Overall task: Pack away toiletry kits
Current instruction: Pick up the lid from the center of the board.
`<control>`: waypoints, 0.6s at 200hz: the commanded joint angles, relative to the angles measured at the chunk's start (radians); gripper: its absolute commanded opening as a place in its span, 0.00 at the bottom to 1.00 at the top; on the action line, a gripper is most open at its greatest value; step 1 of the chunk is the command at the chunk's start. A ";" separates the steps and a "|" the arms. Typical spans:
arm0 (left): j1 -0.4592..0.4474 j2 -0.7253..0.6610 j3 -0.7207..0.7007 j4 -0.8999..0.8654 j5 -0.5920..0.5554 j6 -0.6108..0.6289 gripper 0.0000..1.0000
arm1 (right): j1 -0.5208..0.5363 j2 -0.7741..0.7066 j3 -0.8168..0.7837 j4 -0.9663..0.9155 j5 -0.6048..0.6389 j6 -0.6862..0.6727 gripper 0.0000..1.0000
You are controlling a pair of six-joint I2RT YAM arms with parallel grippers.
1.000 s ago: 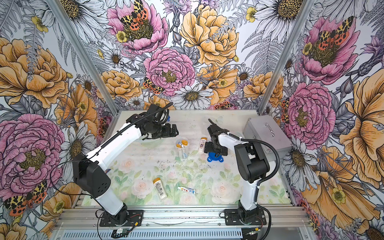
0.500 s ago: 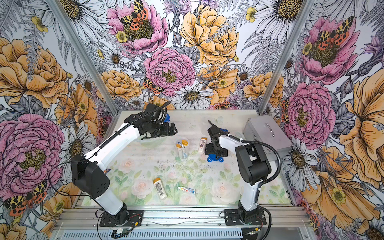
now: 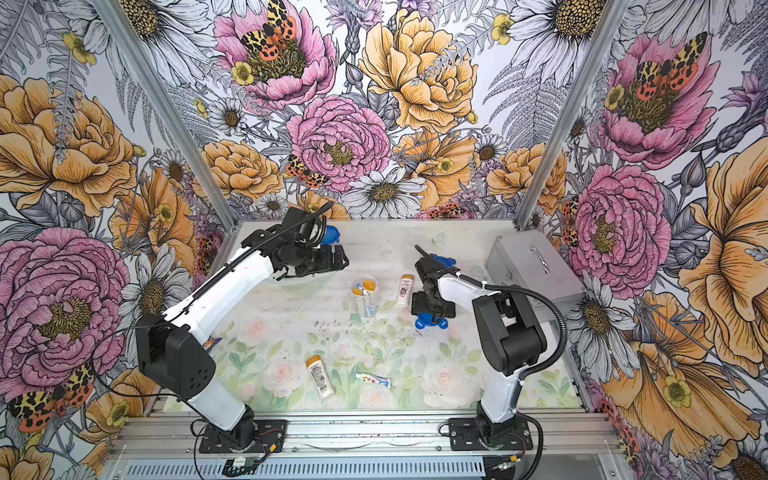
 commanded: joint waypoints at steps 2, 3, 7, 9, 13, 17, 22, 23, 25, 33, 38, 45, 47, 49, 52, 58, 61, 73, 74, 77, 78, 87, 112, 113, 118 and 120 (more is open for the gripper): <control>0.020 -0.037 -0.013 0.019 0.024 0.002 0.99 | 0.020 -0.069 -0.024 -0.019 -0.013 0.001 0.79; 0.020 -0.037 -0.013 0.020 0.025 0.003 0.99 | 0.022 -0.072 -0.025 -0.020 -0.014 0.001 0.79; 0.021 -0.036 -0.013 0.020 0.025 0.004 0.98 | 0.026 -0.085 -0.027 -0.019 -0.013 0.000 0.79; 0.023 -0.036 -0.013 0.020 0.024 0.005 0.98 | 0.029 -0.092 -0.028 -0.019 -0.012 0.000 0.79; 0.026 -0.036 -0.013 0.020 0.026 0.006 0.99 | 0.035 -0.104 -0.031 -0.021 -0.011 -0.002 0.79; 0.028 -0.036 -0.013 0.020 0.028 0.006 0.99 | 0.041 -0.119 -0.031 -0.023 -0.007 -0.004 0.78; 0.031 -0.036 -0.013 0.020 0.030 0.008 0.98 | 0.049 -0.136 -0.035 -0.025 -0.008 -0.006 0.78; 0.032 -0.036 -0.014 0.020 0.030 0.008 0.99 | 0.050 -0.140 -0.035 -0.025 -0.009 -0.007 0.78; 0.033 -0.036 -0.014 0.019 0.030 0.008 0.99 | 0.052 -0.146 -0.037 -0.025 -0.009 -0.009 0.78; 0.038 -0.037 -0.017 0.021 0.032 0.009 0.99 | 0.065 -0.173 -0.040 -0.027 -0.006 -0.015 0.78; 0.041 -0.037 -0.018 0.019 0.032 0.009 0.98 | 0.073 -0.189 -0.040 -0.030 -0.005 -0.017 0.78; 0.044 -0.038 -0.021 0.020 0.035 0.011 0.98 | 0.081 -0.212 -0.040 -0.032 -0.004 -0.023 0.78; 0.046 -0.039 -0.022 0.021 0.034 0.011 0.99 | 0.084 -0.219 -0.039 -0.034 -0.005 -0.025 0.77; 0.046 -0.040 -0.023 0.021 0.034 0.011 0.98 | 0.087 -0.224 -0.038 -0.035 -0.002 -0.027 0.78; 0.048 -0.039 -0.024 0.021 0.035 0.012 0.98 | 0.091 -0.230 -0.034 -0.041 0.002 -0.029 0.78; 0.051 -0.040 -0.028 0.020 0.036 0.013 0.99 | 0.097 -0.242 -0.025 -0.056 0.010 -0.032 0.78; 0.052 -0.041 -0.028 0.020 0.036 0.013 0.99 | 0.099 -0.247 -0.021 -0.063 0.013 -0.034 0.78; 0.057 -0.042 -0.031 0.020 0.035 0.015 0.99 | 0.108 -0.262 0.006 -0.098 0.023 -0.043 0.77; 0.057 -0.042 -0.031 0.021 0.036 0.015 0.99 | 0.109 -0.264 0.008 -0.101 0.024 -0.044 0.78; 0.059 -0.042 -0.032 0.021 0.035 0.015 0.99 | 0.111 -0.268 0.015 -0.109 0.026 -0.046 0.77; 0.059 -0.042 -0.031 0.021 0.035 0.016 0.99 | 0.111 -0.268 0.018 -0.112 0.027 -0.047 0.78; 0.062 -0.043 -0.032 0.020 0.034 0.017 0.99 | 0.119 -0.276 0.044 -0.137 0.030 -0.052 0.77; 0.066 -0.043 -0.035 0.020 0.025 0.017 0.98 | 0.153 -0.255 0.174 -0.238 0.058 -0.053 0.77; 0.066 -0.042 -0.035 0.020 0.024 0.017 0.99 | 0.155 -0.253 0.179 -0.242 0.059 -0.052 0.77; 0.066 -0.042 -0.037 0.020 0.023 0.017 0.99 | 0.164 -0.238 0.218 -0.267 0.067 -0.050 0.77; 0.066 -0.043 -0.038 0.020 0.021 0.017 0.99 | 0.168 -0.232 0.231 -0.276 0.069 -0.050 0.77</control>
